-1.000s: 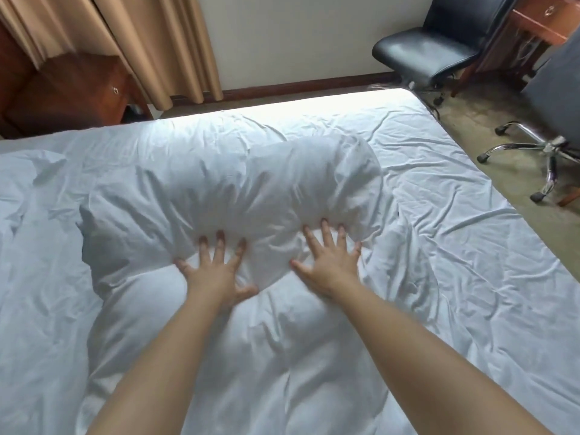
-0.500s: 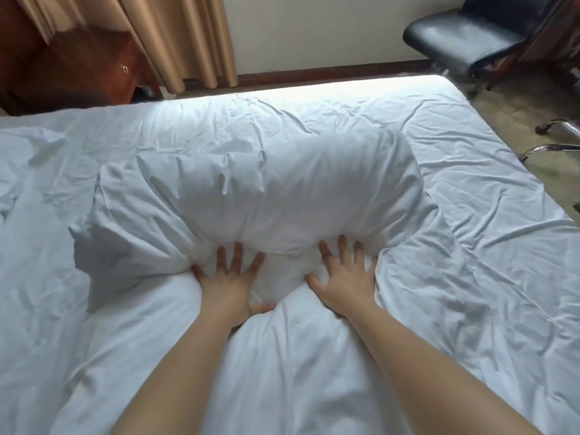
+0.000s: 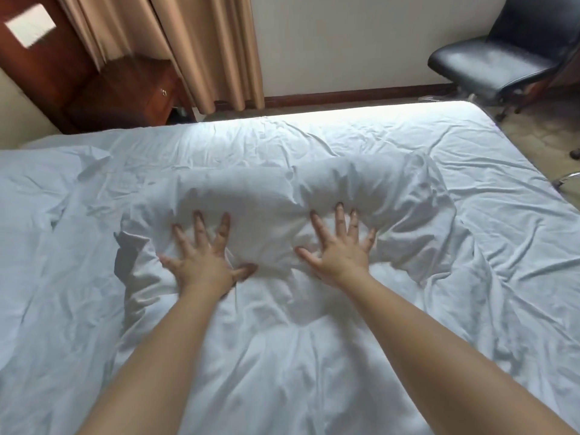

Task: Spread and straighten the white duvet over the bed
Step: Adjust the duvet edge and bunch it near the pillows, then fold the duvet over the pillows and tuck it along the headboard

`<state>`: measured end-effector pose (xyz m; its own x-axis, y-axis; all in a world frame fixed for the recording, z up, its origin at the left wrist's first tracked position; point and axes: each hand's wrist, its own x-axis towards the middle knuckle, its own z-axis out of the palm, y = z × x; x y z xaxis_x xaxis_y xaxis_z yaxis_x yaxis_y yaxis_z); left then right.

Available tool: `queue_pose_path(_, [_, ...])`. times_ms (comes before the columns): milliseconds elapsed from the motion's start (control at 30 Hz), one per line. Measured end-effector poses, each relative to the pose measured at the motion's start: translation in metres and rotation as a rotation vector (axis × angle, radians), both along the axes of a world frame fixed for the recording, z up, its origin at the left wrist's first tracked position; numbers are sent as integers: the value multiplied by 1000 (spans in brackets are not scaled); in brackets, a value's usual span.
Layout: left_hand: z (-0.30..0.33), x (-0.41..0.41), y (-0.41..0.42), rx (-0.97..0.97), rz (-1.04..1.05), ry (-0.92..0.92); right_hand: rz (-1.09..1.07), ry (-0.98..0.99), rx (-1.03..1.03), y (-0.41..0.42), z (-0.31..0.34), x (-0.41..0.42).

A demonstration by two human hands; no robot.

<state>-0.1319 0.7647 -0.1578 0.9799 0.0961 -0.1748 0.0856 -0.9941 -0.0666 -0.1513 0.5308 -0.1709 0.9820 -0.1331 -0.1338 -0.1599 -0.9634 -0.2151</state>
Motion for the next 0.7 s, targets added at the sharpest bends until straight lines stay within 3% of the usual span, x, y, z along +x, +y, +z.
queue_pose_path(133, [-37, 17, 10, -126, -52, -52, 10, 59, -37, -1, -29, 21])
queue_pose_path(300, [-74, 29, 7, -91, -85, -47, -4, 100, -87, 3, -58, 37])
queue_pose_path(500, [-67, 32, 4, -13, -80, 59, 10, 125, -96, 3, -63, 34])
queue_pose_path(700, [-54, -28, 14, -65, -116, -81, 34, 177, -11, 5, -46, -34])
